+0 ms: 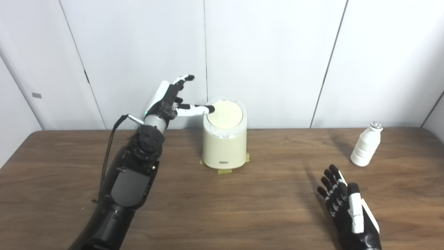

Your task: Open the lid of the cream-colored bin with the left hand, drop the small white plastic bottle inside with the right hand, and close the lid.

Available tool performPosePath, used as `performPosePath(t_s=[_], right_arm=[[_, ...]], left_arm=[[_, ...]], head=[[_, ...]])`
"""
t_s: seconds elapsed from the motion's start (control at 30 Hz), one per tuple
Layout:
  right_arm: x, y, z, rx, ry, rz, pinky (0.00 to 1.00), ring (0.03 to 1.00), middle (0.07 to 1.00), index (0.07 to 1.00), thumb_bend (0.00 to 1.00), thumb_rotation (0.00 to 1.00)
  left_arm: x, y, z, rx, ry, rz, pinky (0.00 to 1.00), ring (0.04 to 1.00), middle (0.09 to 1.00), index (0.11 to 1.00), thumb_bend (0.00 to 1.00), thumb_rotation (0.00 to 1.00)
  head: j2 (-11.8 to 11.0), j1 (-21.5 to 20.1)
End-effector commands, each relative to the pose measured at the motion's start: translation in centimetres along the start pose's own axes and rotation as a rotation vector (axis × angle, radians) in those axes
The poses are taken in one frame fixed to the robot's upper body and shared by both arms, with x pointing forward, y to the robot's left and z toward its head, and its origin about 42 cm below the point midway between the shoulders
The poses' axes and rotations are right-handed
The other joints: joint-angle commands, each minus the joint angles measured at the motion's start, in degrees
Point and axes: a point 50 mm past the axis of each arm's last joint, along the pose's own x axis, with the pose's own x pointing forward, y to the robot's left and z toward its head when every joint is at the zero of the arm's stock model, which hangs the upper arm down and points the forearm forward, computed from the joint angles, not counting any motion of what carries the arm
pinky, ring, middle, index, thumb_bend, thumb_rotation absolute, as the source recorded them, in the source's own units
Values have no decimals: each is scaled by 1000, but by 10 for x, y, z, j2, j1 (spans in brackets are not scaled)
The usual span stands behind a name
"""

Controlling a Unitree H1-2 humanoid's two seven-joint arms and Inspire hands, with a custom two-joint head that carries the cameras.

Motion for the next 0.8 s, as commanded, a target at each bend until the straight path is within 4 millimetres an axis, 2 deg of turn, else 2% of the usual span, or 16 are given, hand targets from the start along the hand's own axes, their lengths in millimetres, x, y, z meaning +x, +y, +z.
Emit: performPosePath(t_s=[0.0, 0.13, 0.3, 0.43, 0.77], right_arm=[[5, 3, 8, -4, -52, 10, 967, 1000, 1000, 1000, 621, 1000], [5, 4, 8, -4, -50, 6, 975, 1000, 1000, 1000, 619, 1000], [6, 6, 7, -6, -55, 5, 971, 999, 1000, 1000, 616, 1000], [7, 6, 6, -6, -58, 2, 980, 999, 1000, 1000, 630, 1000], [10, 9, 6, -3, -60, 3, 991, 998, 1000, 1000, 639, 996]], left_arm=[[15, 22, 32, 73, -95, 65, 830, 962, 994, 939, 885, 239], [23, 15, 39, 131, -97, 57, 831, 968, 991, 961, 880, 191], [30, 9, 46, 214, -121, 47, 837, 964, 988, 964, 886, 191], [33, 5, 50, 280, -157, 53, 814, 939, 967, 951, 895, 154], [38, -1, 57, 320, -175, 49, 842, 929, 966, 952, 886, 168]], head=[[1, -2], [2, -2], [3, -3], [3, -3], [3, -7]])
